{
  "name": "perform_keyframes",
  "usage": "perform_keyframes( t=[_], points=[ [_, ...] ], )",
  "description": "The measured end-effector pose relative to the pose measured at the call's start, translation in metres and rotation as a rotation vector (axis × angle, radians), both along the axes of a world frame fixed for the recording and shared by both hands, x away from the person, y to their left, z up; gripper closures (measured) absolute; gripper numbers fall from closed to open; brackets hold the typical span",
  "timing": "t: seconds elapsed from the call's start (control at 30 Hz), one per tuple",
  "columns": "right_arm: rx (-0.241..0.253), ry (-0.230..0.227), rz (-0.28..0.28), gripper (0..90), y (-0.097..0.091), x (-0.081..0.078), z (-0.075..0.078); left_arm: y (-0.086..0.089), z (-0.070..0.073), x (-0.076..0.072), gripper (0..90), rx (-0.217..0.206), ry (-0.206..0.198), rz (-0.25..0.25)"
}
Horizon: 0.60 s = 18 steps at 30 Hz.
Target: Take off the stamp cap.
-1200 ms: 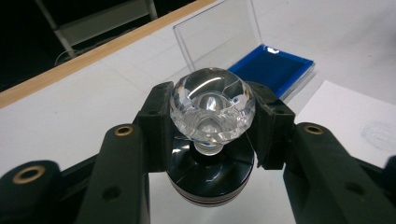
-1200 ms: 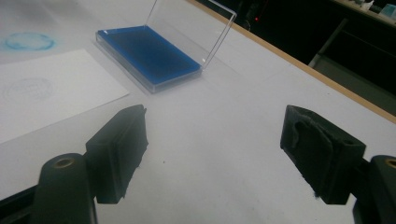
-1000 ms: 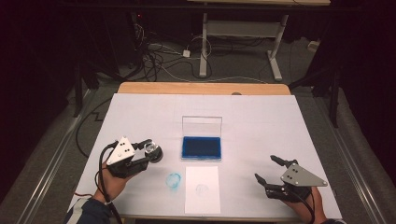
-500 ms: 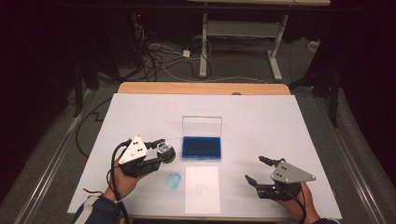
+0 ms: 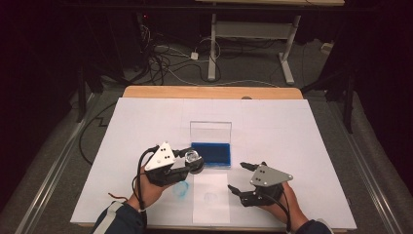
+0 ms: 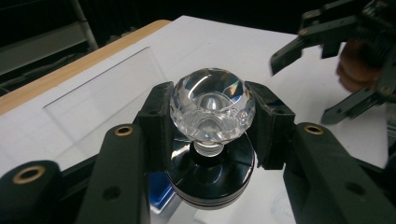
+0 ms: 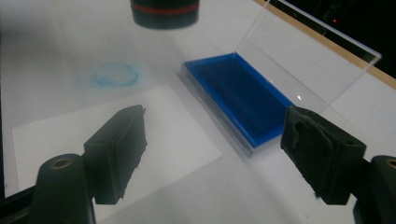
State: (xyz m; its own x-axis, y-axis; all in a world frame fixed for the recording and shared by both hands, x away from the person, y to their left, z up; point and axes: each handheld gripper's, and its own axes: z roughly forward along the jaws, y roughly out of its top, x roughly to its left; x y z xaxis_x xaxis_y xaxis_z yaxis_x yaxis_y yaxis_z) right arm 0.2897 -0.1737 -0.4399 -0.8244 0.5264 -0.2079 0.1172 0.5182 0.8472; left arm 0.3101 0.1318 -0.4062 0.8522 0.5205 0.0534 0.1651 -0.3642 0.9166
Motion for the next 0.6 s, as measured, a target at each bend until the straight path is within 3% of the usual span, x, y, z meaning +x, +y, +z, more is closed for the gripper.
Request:
perform_keyframes(
  t=[0.3, 0.6],
  points=[
    [0.022, 0.025, 0.047, 21.8, 0.031, 0.010, -0.002, -0.023, -0.002, -0.003, 54.0, -0.009, 0.003, -0.046],
    [0.042, 0.065, 0.055, 20.5, 0.050, 0.017, -0.012, -0.037, -0.006, -0.004, 54.0, -0.013, 0.009, -0.067]
  ],
)
